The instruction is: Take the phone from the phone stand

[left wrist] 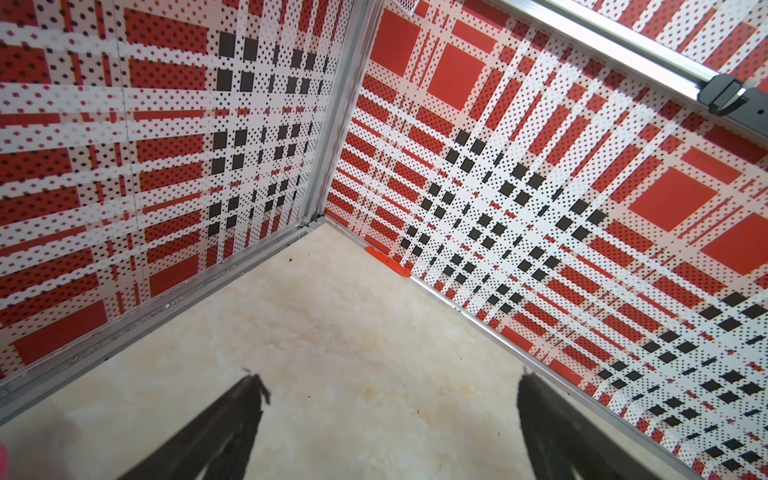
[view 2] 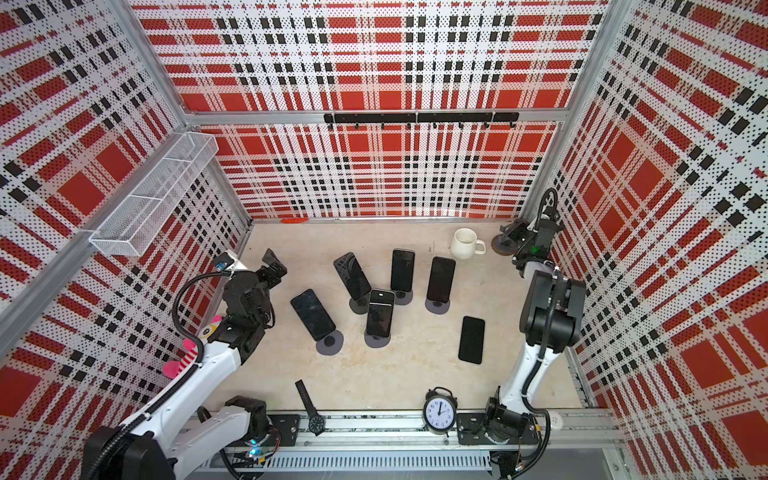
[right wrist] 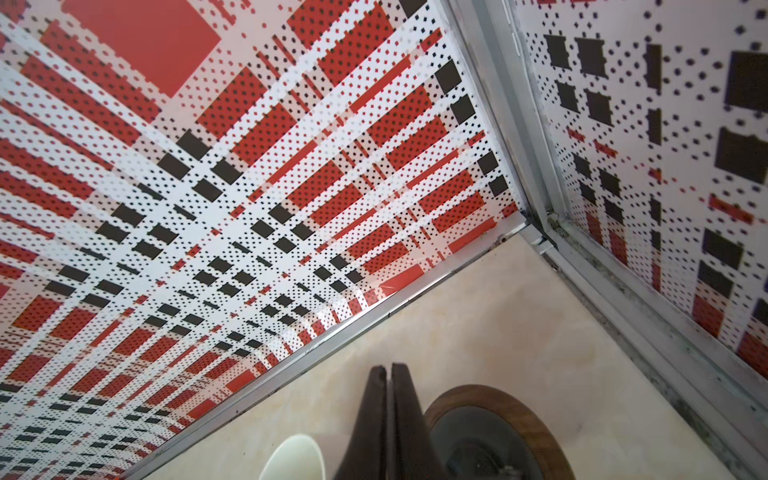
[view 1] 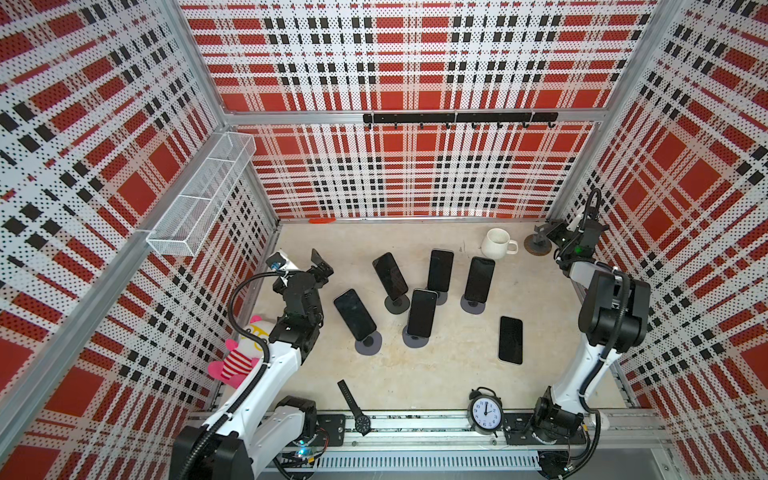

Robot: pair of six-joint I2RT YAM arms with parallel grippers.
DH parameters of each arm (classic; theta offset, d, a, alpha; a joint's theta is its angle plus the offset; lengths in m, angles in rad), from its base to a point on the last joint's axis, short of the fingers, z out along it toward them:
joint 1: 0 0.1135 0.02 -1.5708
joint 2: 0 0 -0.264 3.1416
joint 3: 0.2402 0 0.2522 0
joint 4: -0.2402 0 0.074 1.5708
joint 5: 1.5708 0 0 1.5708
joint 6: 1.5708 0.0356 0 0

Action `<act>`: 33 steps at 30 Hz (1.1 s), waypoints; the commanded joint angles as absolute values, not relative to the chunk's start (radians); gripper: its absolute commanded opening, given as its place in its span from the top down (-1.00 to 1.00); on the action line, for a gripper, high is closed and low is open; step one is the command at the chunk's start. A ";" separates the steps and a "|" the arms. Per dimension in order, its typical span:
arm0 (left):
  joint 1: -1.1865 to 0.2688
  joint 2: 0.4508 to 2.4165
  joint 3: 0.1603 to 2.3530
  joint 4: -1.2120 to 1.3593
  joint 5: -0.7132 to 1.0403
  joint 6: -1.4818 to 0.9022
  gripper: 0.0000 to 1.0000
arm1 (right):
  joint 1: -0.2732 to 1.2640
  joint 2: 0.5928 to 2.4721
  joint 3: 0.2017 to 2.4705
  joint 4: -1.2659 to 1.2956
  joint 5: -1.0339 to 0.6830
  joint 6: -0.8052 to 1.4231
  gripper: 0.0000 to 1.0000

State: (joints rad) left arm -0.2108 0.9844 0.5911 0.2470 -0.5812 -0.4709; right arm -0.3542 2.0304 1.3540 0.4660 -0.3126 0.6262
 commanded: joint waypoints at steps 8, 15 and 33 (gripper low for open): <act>-0.225 0.958 0.670 0.160 -0.581 -0.456 -0.96 | -0.371 2.162 1.510 0.506 -0.382 0.708 1.00; -0.239 0.922 0.699 0.130 -0.603 -0.448 -0.96 | -0.388 2.222 1.563 0.485 -0.403 0.764 1.00; -0.239 0.893 0.672 0.155 -0.583 -0.449 -0.96 | -0.374 2.277 1.661 0.264 -0.301 0.725 1.00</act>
